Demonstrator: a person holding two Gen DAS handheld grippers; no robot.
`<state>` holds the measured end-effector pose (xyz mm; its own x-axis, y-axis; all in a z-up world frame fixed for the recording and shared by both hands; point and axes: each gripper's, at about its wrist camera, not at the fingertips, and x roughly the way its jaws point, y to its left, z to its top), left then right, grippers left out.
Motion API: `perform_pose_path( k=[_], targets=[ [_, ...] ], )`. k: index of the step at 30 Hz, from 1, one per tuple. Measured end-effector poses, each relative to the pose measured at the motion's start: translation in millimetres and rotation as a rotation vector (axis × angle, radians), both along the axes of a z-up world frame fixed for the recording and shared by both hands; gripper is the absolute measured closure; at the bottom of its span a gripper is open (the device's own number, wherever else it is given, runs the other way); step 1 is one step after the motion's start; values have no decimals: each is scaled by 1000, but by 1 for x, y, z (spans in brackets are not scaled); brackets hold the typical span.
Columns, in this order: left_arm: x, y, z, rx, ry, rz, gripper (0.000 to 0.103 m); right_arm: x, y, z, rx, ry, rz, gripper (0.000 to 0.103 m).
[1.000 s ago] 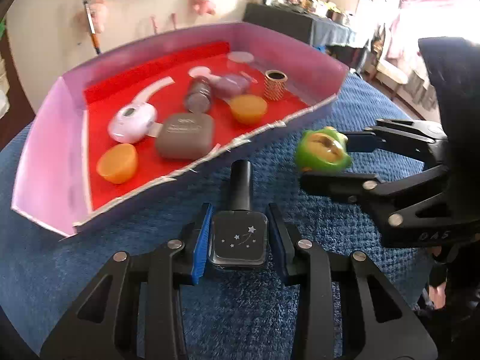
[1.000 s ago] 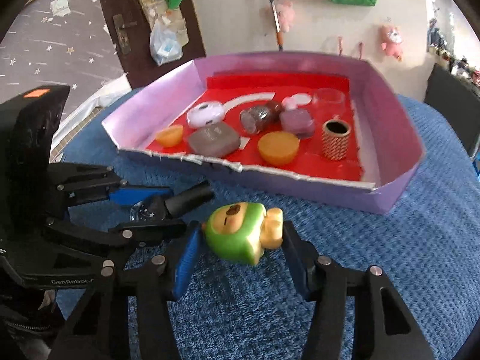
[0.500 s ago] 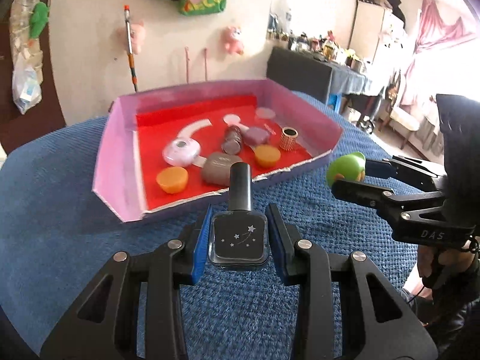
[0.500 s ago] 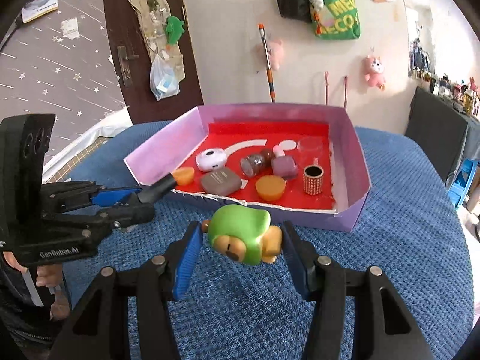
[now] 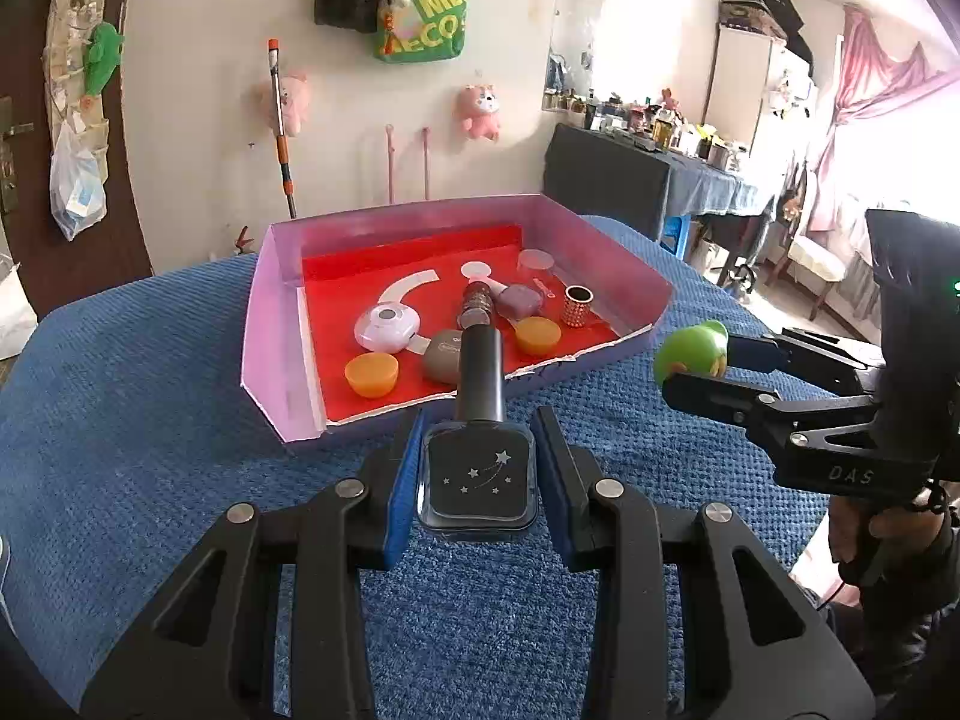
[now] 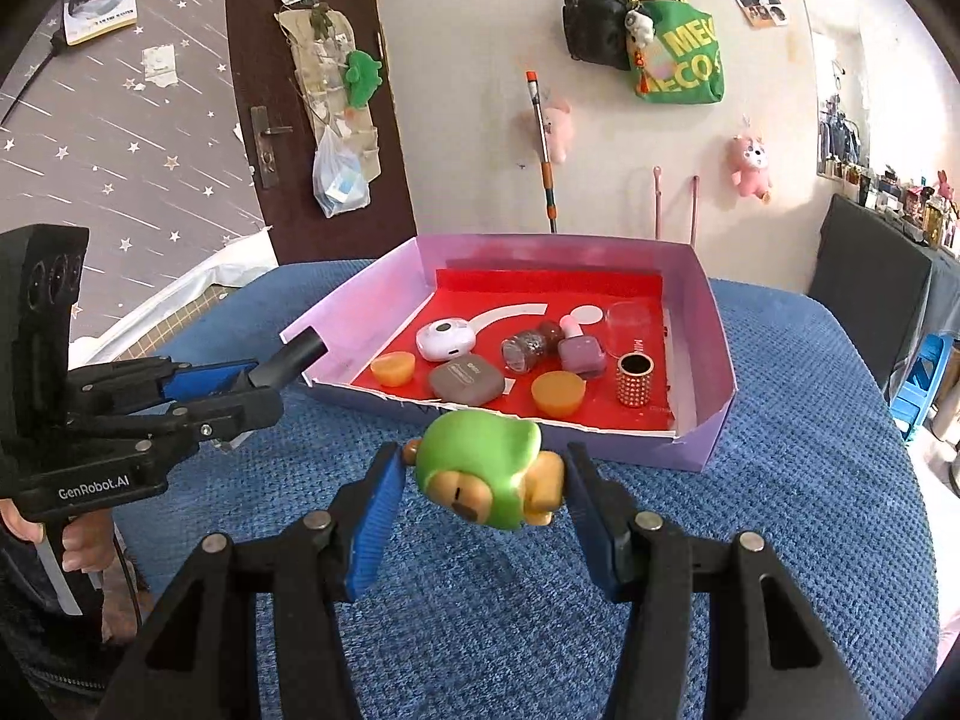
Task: Organize rigid objects
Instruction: 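Carry both held items into the pink box and open both tools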
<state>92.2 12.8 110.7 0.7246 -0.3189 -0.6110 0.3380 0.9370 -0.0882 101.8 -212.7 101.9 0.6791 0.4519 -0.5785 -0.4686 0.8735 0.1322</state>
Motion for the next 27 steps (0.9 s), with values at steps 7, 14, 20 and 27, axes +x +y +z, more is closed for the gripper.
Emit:
perform_pose_path(
  k=[7, 14, 20, 27],
  targets=[
    [3, 10, 17, -24, -22, 25, 70, 4, 3, 10, 8, -10, 7, 47],
    [56, 18, 31, -24, 58, 2, 70, 51, 20, 35, 16, 8, 41, 47],
    [124, 14, 23, 5, 155, -13, 70, 119, 35, 45, -6, 76, 24, 47],
    [193, 8, 0, 45, 276, -18, 70, 199, 52, 32, -101, 158, -19, 46]
  ],
)
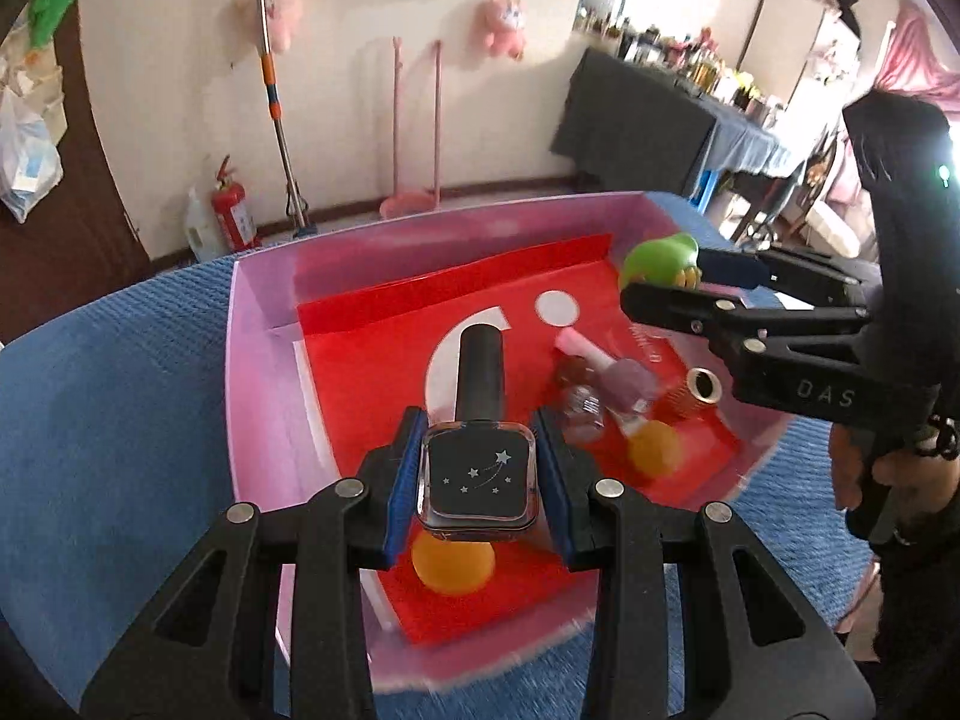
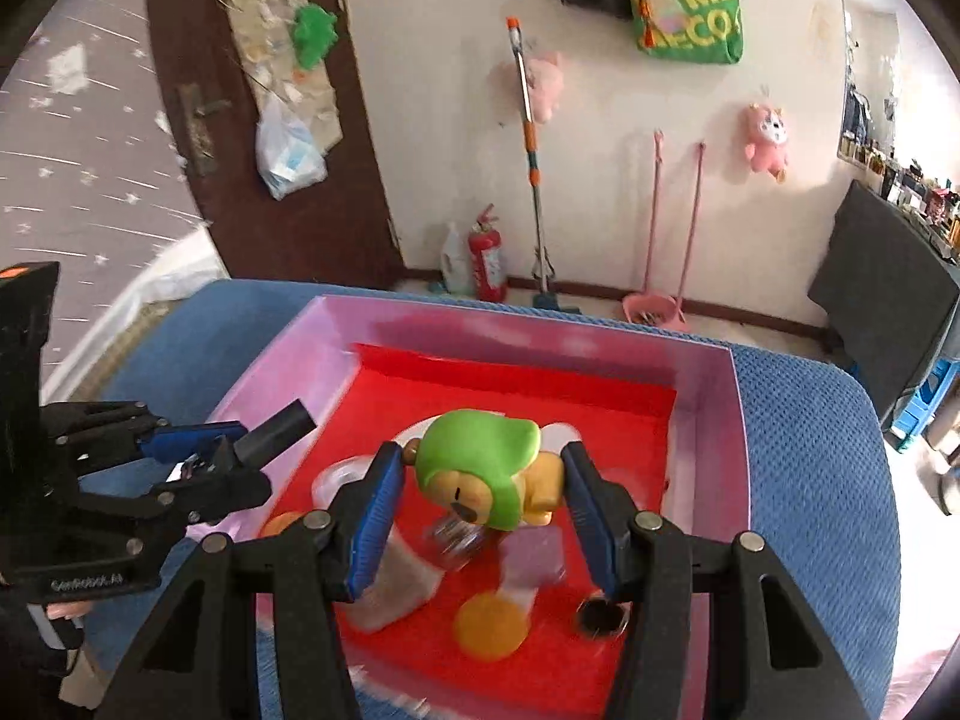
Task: Organize rigid objects
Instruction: 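Carry both held items into the pink box and open both tools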
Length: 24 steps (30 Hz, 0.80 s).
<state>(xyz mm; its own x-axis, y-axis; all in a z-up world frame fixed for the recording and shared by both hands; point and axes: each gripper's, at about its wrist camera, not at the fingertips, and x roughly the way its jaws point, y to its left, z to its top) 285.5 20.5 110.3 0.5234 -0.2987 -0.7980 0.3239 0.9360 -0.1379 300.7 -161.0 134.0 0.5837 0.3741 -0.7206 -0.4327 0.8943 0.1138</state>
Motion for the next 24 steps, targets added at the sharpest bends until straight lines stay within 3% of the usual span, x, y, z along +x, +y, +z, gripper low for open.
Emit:
perform_pose_path(
  k=[10, 18, 24],
  targets=[
    [57, -18, -34, 95, 93, -22, 70, 82, 9, -46, -123, 165, -44, 47],
    [77, -25, -48, 129, 124, -20, 70, 105, 15, -67, -191, 242, -43, 47],
    [84, -24, -56, 125, 135, 0, 70, 110, 19, -70, -195, 250, -50, 46]
  ],
)
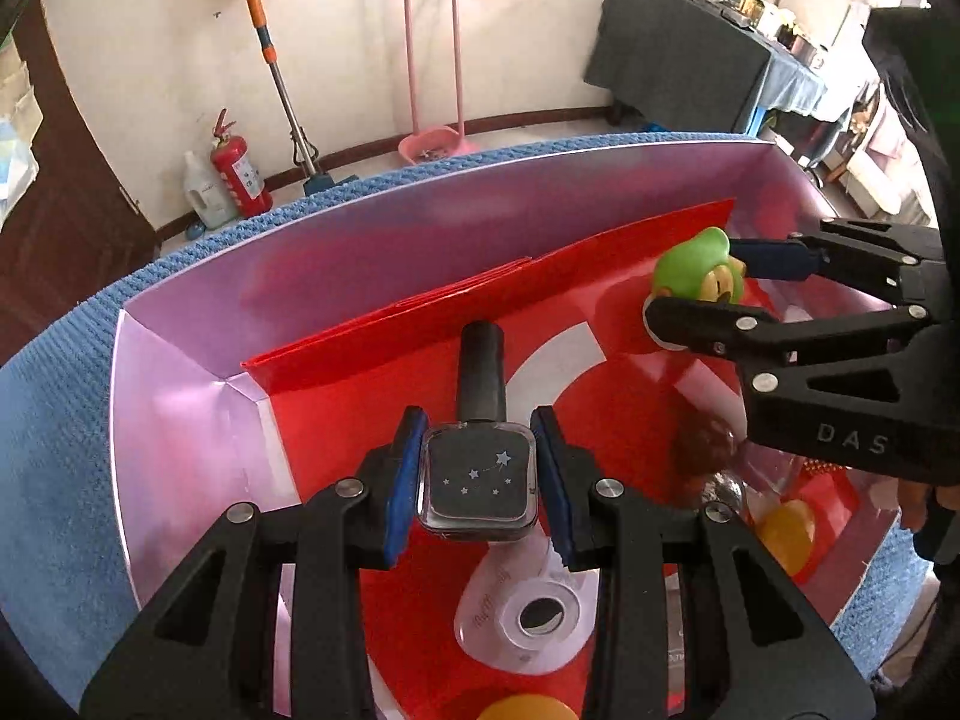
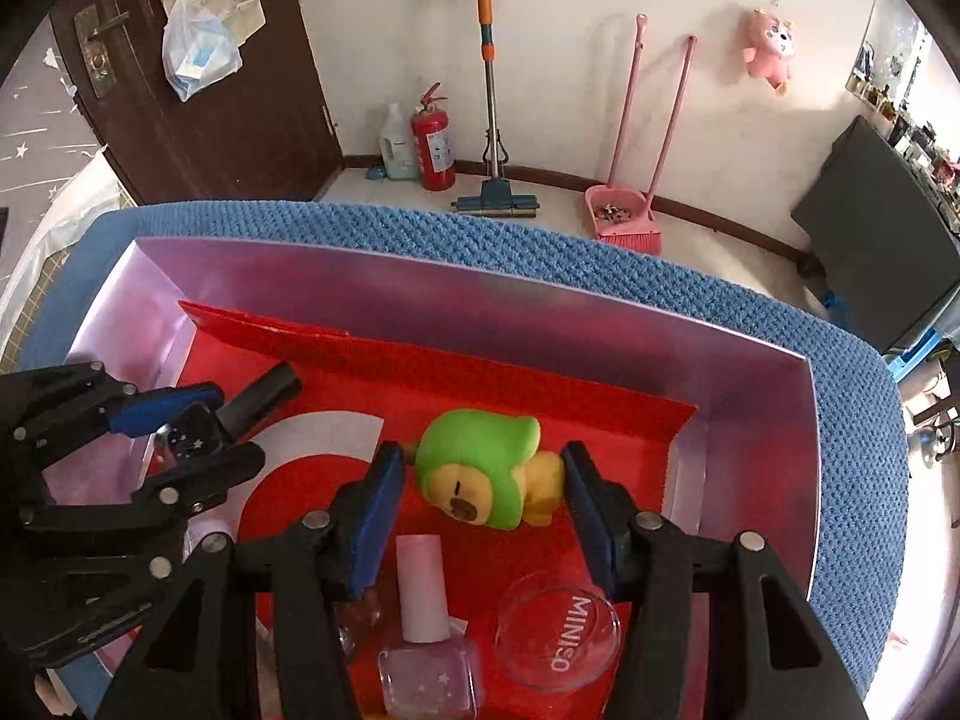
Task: Organize rigid objects
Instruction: 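Carry both held items into the pink box and open both tools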
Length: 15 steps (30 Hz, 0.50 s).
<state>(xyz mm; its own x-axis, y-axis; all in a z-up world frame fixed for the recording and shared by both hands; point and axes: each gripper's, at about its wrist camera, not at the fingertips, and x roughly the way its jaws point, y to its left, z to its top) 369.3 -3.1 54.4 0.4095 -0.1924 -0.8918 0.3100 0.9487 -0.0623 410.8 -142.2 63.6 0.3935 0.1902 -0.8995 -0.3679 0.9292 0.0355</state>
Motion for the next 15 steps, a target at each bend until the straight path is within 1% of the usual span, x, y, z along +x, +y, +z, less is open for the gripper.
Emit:
perform_pose_path(
  k=[4, 12, 15],
  targets=[
    [2, 1, -6, 12, 11, 7, 69, 0, 0, -1, -6, 1, 0, 46],
    [-1, -5, -6, 46, -10, 2, 69, 3, 5, -2, -12, 2, -4, 46],
    [-1, -5, -6, 47, -9, 4, 69, 3, 5, -2, -11, 5, -3, 46]
  ],
)
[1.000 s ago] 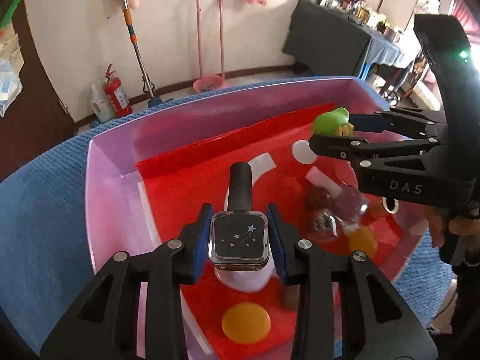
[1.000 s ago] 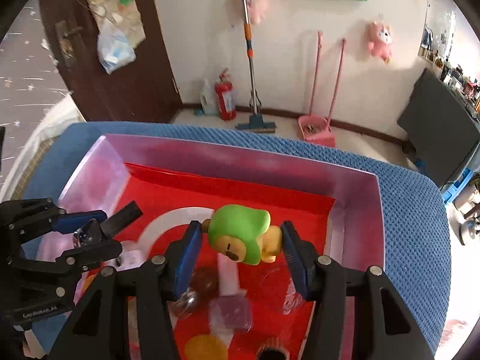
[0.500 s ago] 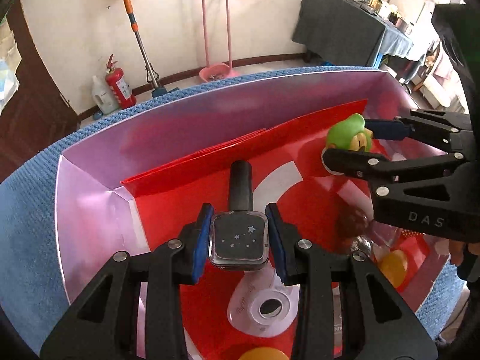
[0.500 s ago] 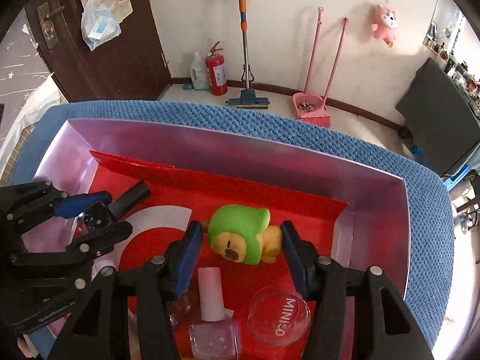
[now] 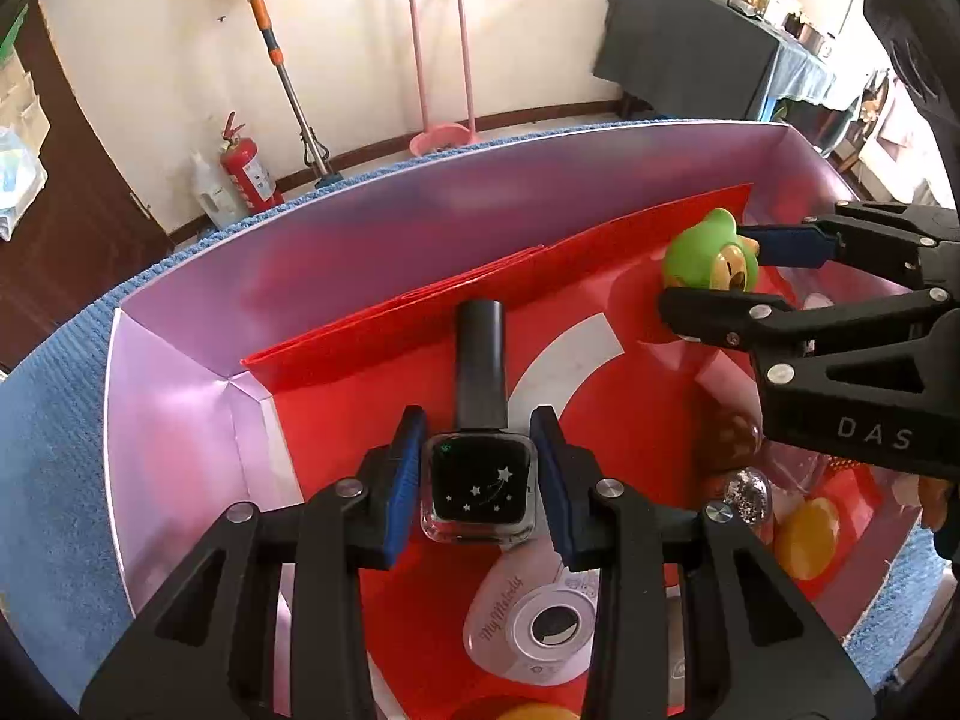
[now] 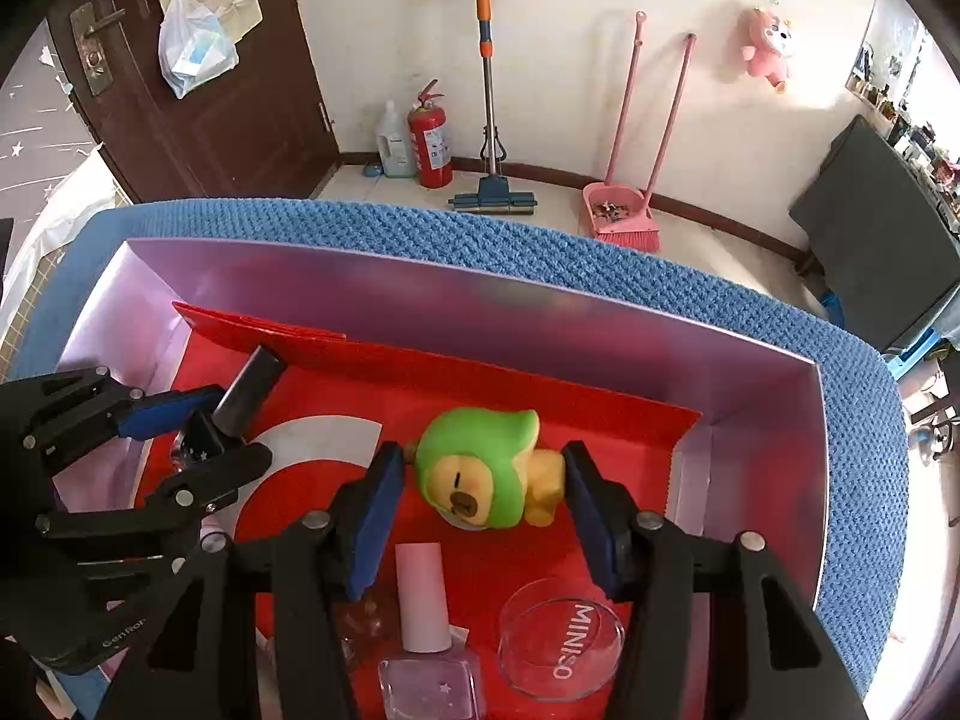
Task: Organize rigid objects
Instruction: 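Carry both held items into the pink box and open both tools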
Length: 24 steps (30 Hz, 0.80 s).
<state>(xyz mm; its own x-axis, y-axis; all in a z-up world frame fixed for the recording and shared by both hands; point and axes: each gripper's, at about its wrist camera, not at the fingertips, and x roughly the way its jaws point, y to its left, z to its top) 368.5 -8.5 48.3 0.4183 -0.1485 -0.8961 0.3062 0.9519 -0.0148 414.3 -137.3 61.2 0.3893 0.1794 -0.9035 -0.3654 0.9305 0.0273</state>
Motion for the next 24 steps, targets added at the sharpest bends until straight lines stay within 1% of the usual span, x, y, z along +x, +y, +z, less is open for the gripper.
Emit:
perform_pose_path(
  k=[5, 6, 8, 9, 10, 13, 19, 22, 23, 24],
  targets=[
    [2, 5, 2, -19, 7, 13, 69, 0, 0, -2, 3, 18, 9, 46],
    [2, 6, 3, -24, 4, 15, 66, 0, 1, -3, 0, 18, 11, 46],
    [1, 8, 5, -25, -14, 19, 57, -1, 1, -4, -2, 14, 11, 46],
    [0, 9, 7, -29, -28, 22, 50, -2, 2, -4, 0, 13, 10, 46],
    [0, 9, 9, -35, -38, 23, 46, -2, 2, -4, 2, 15, 10, 46],
    [-1, 10, 12, -47, -45, 24, 45, -3, 2, -4, 3, 16, 8, 45],
    [-8, 12, 16, -39, -62, 27, 45, -5, 1, 0, 13, 9, 2, 42],
    [-15, 12, 21, -42, -73, 29, 45, -10, -2, 6, 24, -4, 1, 38],
    [-18, 12, 23, -42, -80, 31, 44, -12, -2, 9, 26, -10, -1, 37],
    [-21, 11, 25, -41, -86, 33, 40, -14, -3, 12, 27, -18, -4, 36]
  ],
)
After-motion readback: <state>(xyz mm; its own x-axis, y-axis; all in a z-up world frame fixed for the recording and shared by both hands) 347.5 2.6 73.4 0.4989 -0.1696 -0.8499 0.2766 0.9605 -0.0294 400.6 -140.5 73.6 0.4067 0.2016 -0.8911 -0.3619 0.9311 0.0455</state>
